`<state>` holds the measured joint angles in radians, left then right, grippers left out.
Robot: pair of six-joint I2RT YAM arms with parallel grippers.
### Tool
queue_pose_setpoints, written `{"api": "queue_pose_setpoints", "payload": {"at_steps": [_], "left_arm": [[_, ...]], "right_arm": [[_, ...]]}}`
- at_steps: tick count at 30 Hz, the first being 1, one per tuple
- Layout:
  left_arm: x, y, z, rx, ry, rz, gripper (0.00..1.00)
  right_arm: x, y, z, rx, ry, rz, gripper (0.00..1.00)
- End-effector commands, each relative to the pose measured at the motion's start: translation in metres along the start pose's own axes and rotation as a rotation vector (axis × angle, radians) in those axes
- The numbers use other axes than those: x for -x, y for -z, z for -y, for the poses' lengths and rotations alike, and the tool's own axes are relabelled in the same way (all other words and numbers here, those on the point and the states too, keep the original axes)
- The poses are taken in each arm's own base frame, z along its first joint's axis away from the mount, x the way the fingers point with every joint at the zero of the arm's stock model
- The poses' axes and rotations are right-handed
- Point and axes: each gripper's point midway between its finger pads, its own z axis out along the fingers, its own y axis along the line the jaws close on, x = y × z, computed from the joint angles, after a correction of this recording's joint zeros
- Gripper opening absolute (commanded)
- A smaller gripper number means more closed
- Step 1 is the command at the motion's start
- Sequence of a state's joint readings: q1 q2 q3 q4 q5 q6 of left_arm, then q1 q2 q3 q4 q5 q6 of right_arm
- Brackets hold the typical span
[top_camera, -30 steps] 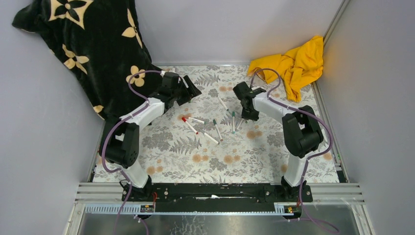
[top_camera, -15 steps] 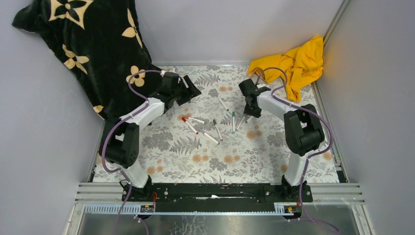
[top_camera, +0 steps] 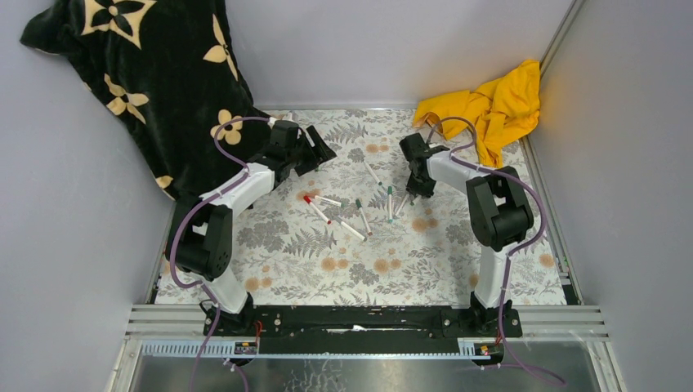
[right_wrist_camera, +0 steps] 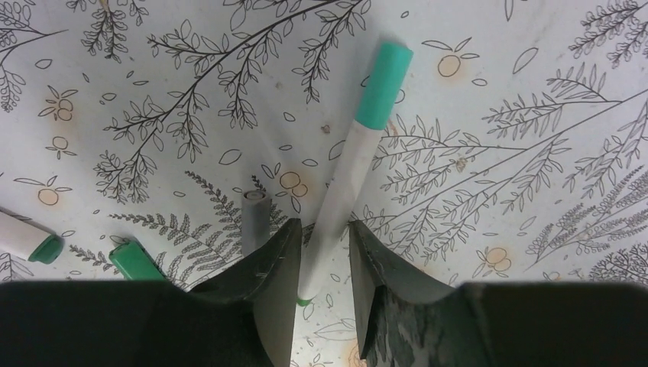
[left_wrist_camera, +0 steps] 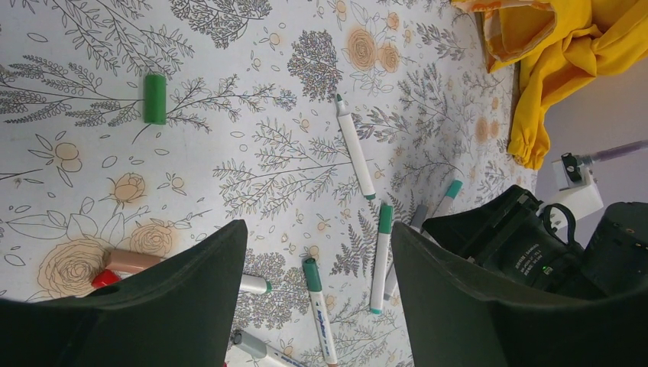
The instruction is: Open the pen caps
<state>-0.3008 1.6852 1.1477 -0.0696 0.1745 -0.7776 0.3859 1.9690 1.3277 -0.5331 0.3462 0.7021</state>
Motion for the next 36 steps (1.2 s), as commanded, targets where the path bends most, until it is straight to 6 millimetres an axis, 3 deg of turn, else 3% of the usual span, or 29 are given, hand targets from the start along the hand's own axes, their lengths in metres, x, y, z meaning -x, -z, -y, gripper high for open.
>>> {"api": "queue_pose_setpoints", "payload": {"at_steps": [1,5,9,10,15,18,21,27,36], "left_arm": [[0.018,0.003,0.014,-0.022,-0.032,0.057,0.76],[0.020,0.004,0.014,-0.020,-0.036,0.061,0.76],[0.017,0.003,0.013,-0.022,-0.033,0.053,0.76],[0.017,0.003,0.013,-0.022,-0.035,0.051,0.76],[0.015,0.003,0.015,-0.031,-0.039,0.035,0.77],[0.009,0.000,0.020,-0.058,-0.024,-0.001,0.79],[0.002,-0.003,0.027,-0.097,-0.009,-0.044,0.79],[-0.011,-0.003,0.042,-0.185,0.012,-0.133,0.79],[-0.021,-0.003,0.060,-0.270,0.053,-0.215,0.79]], "right_arm": [[-0.004,-0.010,0.001,-0.016,0.010,-0.030,0.36],[-0.019,-0.013,0.012,-0.034,0.020,-0.059,0.30],[-0.032,-0.015,0.023,-0.042,0.031,-0.079,0.03],[-0.032,-0.013,0.025,-0.046,0.035,-0.076,0.00],[-0.020,0.012,0.033,-0.020,0.062,-0.014,0.00],[-0.011,0.034,0.028,0.049,0.102,0.015,0.00],[-0.008,0.057,0.012,0.155,0.185,0.031,0.00],[-0.010,0.107,-0.041,0.453,0.353,0.082,0.00],[-0.024,0.158,-0.120,0.750,0.520,0.078,0.00]]}}
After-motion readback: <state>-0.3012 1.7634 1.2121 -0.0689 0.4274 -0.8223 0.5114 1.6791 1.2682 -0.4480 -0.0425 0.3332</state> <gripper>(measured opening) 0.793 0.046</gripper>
